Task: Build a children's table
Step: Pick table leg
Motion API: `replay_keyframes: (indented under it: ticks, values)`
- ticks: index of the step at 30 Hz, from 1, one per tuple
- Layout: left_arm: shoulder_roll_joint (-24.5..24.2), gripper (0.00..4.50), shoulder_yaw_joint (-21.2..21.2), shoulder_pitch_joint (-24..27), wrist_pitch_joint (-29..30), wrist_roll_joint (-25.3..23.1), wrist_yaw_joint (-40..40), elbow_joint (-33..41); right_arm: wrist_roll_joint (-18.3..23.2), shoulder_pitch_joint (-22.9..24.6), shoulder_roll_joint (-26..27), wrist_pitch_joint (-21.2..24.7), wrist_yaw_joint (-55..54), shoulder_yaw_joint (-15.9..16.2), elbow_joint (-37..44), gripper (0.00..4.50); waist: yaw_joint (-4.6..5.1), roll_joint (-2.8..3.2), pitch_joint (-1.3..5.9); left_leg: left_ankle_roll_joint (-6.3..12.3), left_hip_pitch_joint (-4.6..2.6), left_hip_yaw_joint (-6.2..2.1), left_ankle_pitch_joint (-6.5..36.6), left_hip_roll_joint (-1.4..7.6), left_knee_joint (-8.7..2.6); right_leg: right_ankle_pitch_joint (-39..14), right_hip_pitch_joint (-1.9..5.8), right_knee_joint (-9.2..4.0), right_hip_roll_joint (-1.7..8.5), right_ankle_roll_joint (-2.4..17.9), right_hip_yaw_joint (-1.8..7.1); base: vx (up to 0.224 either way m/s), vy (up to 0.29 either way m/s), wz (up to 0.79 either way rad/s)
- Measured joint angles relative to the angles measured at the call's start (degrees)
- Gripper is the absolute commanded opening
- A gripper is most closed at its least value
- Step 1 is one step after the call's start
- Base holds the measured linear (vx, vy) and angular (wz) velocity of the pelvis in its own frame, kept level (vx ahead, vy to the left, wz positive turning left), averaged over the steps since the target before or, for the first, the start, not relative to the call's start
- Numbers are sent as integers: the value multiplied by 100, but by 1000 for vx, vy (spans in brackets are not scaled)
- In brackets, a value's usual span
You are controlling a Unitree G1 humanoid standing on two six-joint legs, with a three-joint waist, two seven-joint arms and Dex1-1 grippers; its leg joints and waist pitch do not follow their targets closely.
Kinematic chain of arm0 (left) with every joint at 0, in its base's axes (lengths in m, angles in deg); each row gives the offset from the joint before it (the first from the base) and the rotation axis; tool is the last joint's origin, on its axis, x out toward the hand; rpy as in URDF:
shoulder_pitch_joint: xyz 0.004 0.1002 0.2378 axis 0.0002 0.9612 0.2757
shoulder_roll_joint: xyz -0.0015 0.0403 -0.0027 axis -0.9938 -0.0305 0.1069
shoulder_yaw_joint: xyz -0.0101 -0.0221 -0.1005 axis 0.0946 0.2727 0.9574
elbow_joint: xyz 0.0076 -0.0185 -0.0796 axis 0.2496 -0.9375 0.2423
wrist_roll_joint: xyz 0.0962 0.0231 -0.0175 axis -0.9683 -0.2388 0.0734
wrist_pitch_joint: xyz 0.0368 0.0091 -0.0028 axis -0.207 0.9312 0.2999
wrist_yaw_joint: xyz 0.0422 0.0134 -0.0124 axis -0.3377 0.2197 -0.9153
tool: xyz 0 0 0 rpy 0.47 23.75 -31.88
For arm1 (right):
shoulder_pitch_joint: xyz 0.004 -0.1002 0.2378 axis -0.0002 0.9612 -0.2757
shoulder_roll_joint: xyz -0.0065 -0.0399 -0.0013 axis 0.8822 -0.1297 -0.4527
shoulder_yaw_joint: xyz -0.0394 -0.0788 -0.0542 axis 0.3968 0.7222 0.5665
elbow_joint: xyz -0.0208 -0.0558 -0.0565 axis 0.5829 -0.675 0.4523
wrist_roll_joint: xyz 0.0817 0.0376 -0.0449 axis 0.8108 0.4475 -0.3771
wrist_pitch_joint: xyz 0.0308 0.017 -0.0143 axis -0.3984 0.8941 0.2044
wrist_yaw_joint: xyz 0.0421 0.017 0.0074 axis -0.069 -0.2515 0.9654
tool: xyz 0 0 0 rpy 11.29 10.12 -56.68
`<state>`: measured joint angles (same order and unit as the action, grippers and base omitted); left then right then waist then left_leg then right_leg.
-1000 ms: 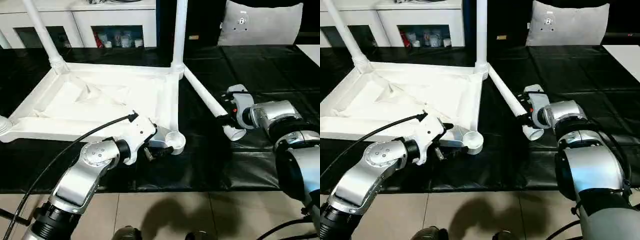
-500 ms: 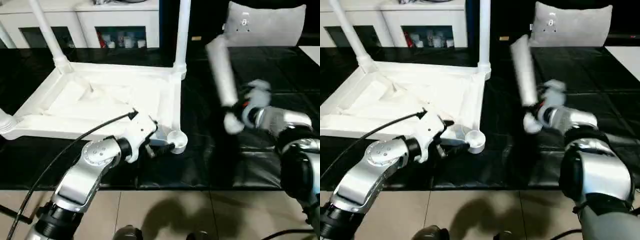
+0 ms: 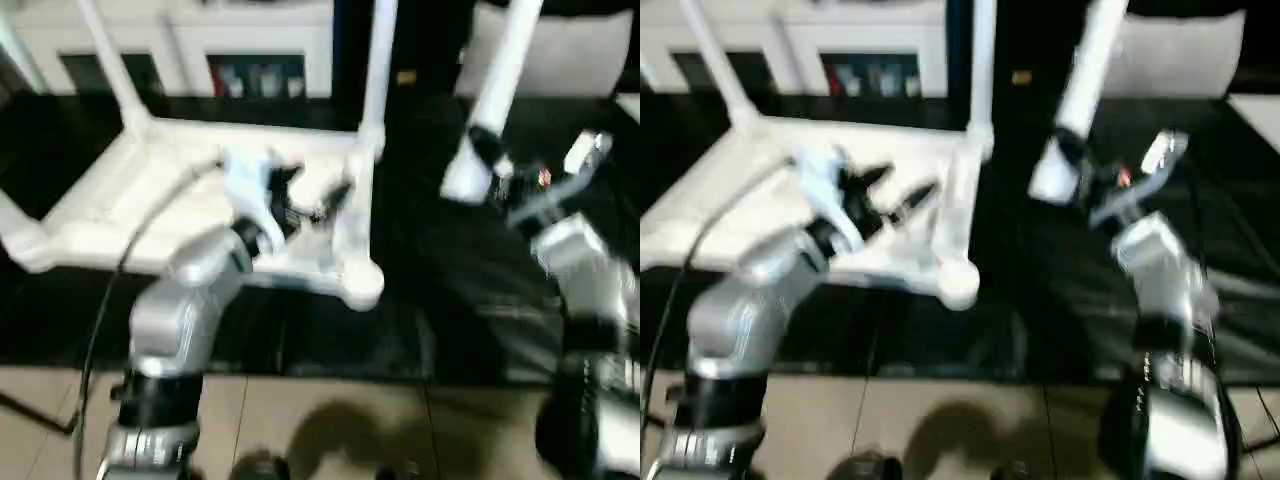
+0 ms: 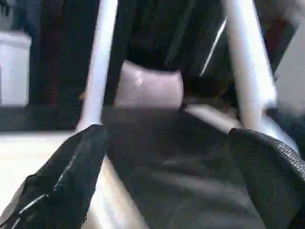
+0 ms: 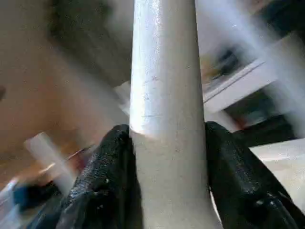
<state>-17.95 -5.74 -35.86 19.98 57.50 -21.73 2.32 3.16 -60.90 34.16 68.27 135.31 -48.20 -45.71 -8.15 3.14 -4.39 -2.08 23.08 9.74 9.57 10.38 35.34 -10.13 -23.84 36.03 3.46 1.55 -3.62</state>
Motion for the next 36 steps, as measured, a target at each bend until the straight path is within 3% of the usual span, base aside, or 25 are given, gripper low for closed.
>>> replay_keyframes:
  ticks: [7, 16, 24, 25, 28, 31, 36]
  values:
    - [507, 450, 270, -472, 440, 912, -46, -10, 266, 463, 40, 638, 420, 571, 927, 189, -43, -2, -1, 3, -1, 2, -6, -1, 3, -11, 26, -35, 9, -42, -5, 0, 0, 0]
    - [732, 450, 193, -516, 674, 1272, -43, -88, 296, 664, 20, 826, 405, 918, 1322, 189, -15, -2, -1, 4, 6, 4, -5, -7, -42, 13, 36, -106, 10, -81, -8, 0, 0, 0]
    - [893, 450, 358, -548, 972, 1917, -85, -131, 274, 982, -47, 899, 455, 1262, 1651, 189, -20, -3, -1, 4, 6, 4, -5, -7, -53, 6, 35, -107, 11, -92, -10, 0, 0, 0]
    - [926, 423, 383, -547, 1011, 2067, -15, -131, 265, 1006, -47, 899, 458, 1315, 1688, 189, -19, -3, -1, 4, 6, 4, -5, -7, -53, 6, 35, -108, 11, -93, -10, 0, 0, 0]
    - [1029, 416, 608, -534, 1170, 2577, 63, -140, 263, 1009, -39, 886, 502, 1360, 1784, 189, -17, -3, -1, 4, 4, 5, -5, -9, -52, 6, 37, -108, 13, -93, -10, 0, 0, 0]
    - [1033, 376, 733, -517, 1289, 2856, 73, -142, 268, 1008, -46, 875, 537, 1400, 1838, 189, -12, -3, -2, 4, 2, 4, -6, -9, -52, 6, 38, -108, 12, -93, -10, 0, 0, 0]
    - [979, 355, 816, -479, 1436, 3185, 163, -141, 287, 1041, -94, 875, 590, 1483, 1965, 189, -14, -4, -2, 4, 3, 4, -5, -9, -54, 4, 37, -109, 13, -96, -10, 0, 0, 0]
